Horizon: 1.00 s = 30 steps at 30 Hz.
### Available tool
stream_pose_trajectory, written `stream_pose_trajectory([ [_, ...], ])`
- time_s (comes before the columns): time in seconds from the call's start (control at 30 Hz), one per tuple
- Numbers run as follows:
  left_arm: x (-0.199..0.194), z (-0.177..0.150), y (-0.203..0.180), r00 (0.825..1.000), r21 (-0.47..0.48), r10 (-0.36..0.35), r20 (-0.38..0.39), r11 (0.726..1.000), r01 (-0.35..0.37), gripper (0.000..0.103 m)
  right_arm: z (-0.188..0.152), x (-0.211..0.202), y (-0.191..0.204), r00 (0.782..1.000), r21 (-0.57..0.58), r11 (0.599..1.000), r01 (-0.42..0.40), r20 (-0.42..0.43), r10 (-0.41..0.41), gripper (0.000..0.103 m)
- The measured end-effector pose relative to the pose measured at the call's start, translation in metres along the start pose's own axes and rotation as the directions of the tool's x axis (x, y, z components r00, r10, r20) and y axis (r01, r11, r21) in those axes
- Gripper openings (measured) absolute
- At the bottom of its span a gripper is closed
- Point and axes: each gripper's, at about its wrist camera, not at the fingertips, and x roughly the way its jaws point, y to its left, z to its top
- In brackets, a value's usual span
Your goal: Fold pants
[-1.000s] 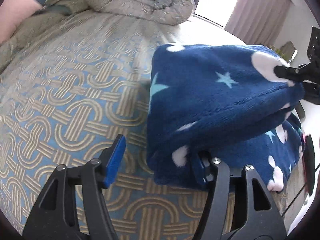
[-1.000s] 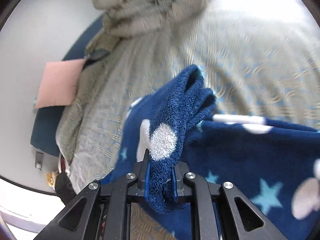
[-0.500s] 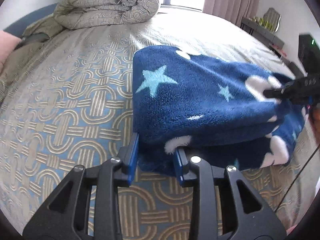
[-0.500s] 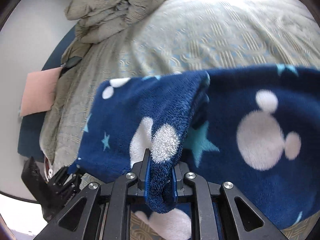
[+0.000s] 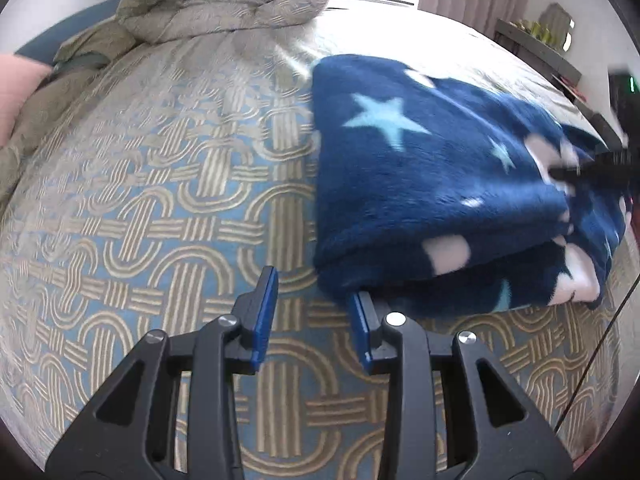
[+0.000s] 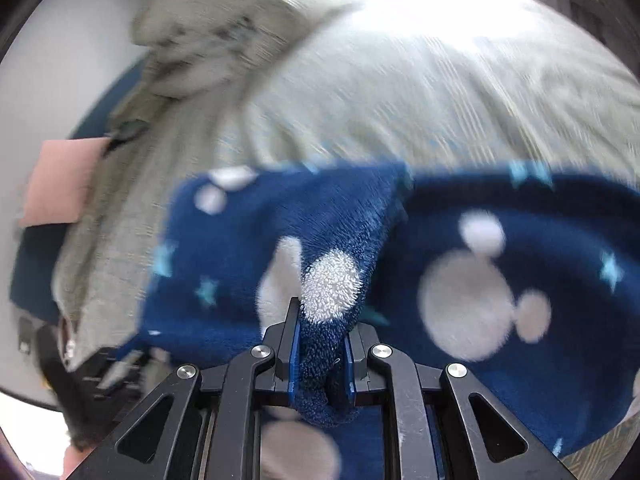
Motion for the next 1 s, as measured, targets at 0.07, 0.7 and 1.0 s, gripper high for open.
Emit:
stream_pose_trajectory([
  [0.07, 0.0, -0.002, 0.007, 1.0, -0.022, 0.0, -0.005, 1.0, 0.0, 0.037, -0.004, 0.005, -0.012, 0.999, 0.054, 0.997, -0.049, -0.007, 0.049, 0.019],
  [0.7, -0.027, 0.026, -0.02, 0.998, 0.027, -0.037, 0.06, 0.999, 0.035, 0.036, -0.02, -0.048, -0.045, 0.996, 0.115, 0.993, 0.041, 0.072, -0.05, 0.056],
  [1.0, -0.008, 0.063, -0.084, 0.992, 0.159, -0.11, 0.062, 0.982, 0.099, 0.053, -0.055, -0.08, -0.092, 0.974, 0.194, 0.965, 0.179, 0.105, -0.202, 0.056],
])
